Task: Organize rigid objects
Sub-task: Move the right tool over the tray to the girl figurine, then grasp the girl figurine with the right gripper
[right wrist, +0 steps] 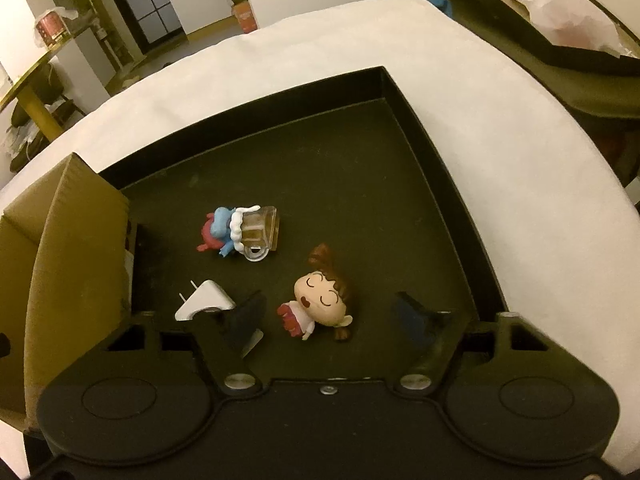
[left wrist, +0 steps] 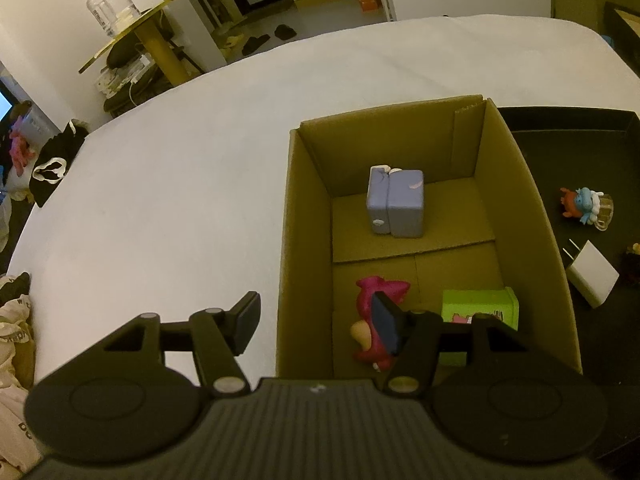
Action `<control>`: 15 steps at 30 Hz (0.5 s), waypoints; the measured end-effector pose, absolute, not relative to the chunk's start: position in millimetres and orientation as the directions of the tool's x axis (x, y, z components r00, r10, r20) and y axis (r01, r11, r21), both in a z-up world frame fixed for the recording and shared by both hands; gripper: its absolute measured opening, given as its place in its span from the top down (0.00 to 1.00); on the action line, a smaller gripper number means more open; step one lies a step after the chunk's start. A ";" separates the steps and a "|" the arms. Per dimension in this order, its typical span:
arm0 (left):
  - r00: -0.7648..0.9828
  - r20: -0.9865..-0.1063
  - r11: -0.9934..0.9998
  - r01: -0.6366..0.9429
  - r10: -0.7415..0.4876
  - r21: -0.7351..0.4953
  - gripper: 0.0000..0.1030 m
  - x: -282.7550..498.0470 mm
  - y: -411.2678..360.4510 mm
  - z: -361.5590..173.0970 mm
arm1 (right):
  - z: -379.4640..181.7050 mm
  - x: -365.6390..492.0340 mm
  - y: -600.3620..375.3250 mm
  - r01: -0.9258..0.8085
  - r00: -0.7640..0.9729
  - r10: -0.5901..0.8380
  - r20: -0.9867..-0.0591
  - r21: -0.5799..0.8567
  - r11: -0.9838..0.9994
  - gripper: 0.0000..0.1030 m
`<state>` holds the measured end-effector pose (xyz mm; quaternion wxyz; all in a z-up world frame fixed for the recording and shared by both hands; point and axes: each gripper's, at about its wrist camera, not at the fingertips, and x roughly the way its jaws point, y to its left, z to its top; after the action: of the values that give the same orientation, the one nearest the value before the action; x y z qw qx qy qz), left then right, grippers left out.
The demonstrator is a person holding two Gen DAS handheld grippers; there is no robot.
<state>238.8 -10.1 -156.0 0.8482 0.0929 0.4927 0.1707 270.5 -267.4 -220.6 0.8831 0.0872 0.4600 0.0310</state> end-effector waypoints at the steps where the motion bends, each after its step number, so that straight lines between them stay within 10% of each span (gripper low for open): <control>1: 0.457 -0.803 0.924 -0.198 0.382 0.326 0.42 239.1 -10.2 -155.6 | -220.0 269.8 -266.6 0.022 0.576 0.124 -0.808 0.167 0.986 0.60; 15: 0.468 -0.801 0.927 -0.210 0.373 0.310 0.42 233.7 -4.1 -147.2 | -201.8 258.6 -263.2 0.053 0.585 0.077 -0.808 0.133 0.990 0.60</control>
<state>233.7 -4.1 -147.2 0.8525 0.0841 0.4868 0.1710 258.6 -263.2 -201.8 0.8872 0.0715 0.4557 0.0067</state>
